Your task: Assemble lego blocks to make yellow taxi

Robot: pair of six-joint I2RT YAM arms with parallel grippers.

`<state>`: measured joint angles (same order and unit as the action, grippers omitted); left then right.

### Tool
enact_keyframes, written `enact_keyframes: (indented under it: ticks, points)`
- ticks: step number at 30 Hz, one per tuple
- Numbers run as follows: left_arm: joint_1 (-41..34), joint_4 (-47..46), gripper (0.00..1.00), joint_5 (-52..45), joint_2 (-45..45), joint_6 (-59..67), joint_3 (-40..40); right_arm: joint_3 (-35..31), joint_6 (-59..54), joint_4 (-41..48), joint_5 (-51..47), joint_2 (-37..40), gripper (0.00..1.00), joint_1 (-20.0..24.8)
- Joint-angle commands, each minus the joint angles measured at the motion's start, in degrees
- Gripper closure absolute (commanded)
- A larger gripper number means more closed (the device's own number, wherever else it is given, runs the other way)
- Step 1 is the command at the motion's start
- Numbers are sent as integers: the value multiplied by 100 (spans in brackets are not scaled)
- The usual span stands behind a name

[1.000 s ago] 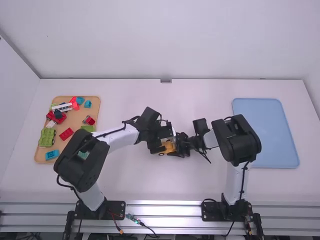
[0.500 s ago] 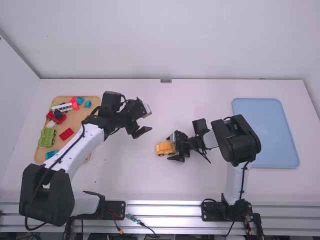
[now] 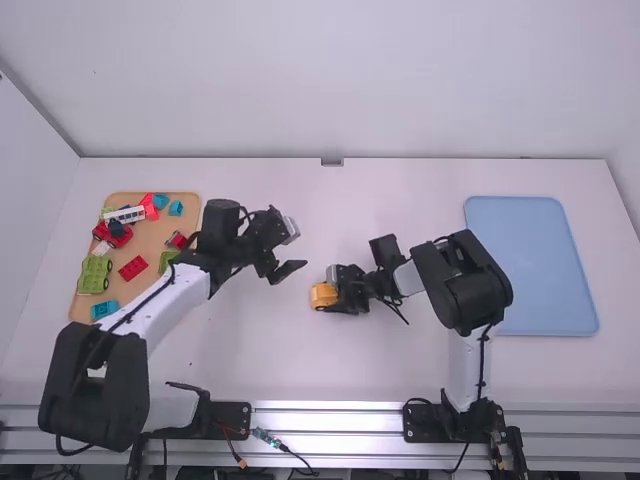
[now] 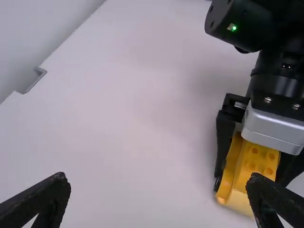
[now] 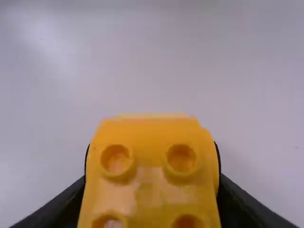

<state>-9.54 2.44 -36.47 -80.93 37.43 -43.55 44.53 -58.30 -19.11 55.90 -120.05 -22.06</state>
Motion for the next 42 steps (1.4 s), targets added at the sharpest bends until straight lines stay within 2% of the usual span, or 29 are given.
enact_keyframes:
  ticks: [1,8,13,16,18,19,22,23,27,28,30,36,40,41,42]
  points:
    - [9,98,1,-131,4,-220,136,44,153,19,-68,-74,54,26]
    - [52,118,1,136,4,-449,131,46,168,45,-31,33,54,195]
    - [48,164,1,157,4,-451,138,46,990,126,-503,704,56,601]
    - [55,221,1,157,4,-453,155,50,1051,401,-848,1229,59,896]
    - [52,273,1,157,4,-451,184,46,1054,849,-1152,1919,62,1300]
    - [55,275,1,157,4,-453,184,46,1054,880,-1169,1963,62,1327]
    - [48,291,3,155,4,-451,186,50,1054,1514,-1534,2859,66,1989]
    - [48,297,1,155,4,-453,186,50,1056,1540,-1556,2903,65,2028]
    - [52,435,1,140,4,-495,203,44,1152,2255,-1906,3860,64,3209]
    - [52,442,1,144,4,-510,203,44,1178,2272,-1921,3882,64,3257]
    - [52,562,1,155,4,-729,216,44,1517,2331,-2149,4072,64,3853]
    - [48,885,1,157,4,-748,369,42,1934,2268,-2297,3956,64,5117]
    - [52,1187,1,157,4,-751,562,39,2302,1804,-2428,3392,65,5670]
    - [52,1198,1,155,4,-751,570,39,2321,1785,-2428,3362,65,5687]
    - [50,1309,1,155,4,-751,649,42,2461,1527,-2378,3025,66,5860]
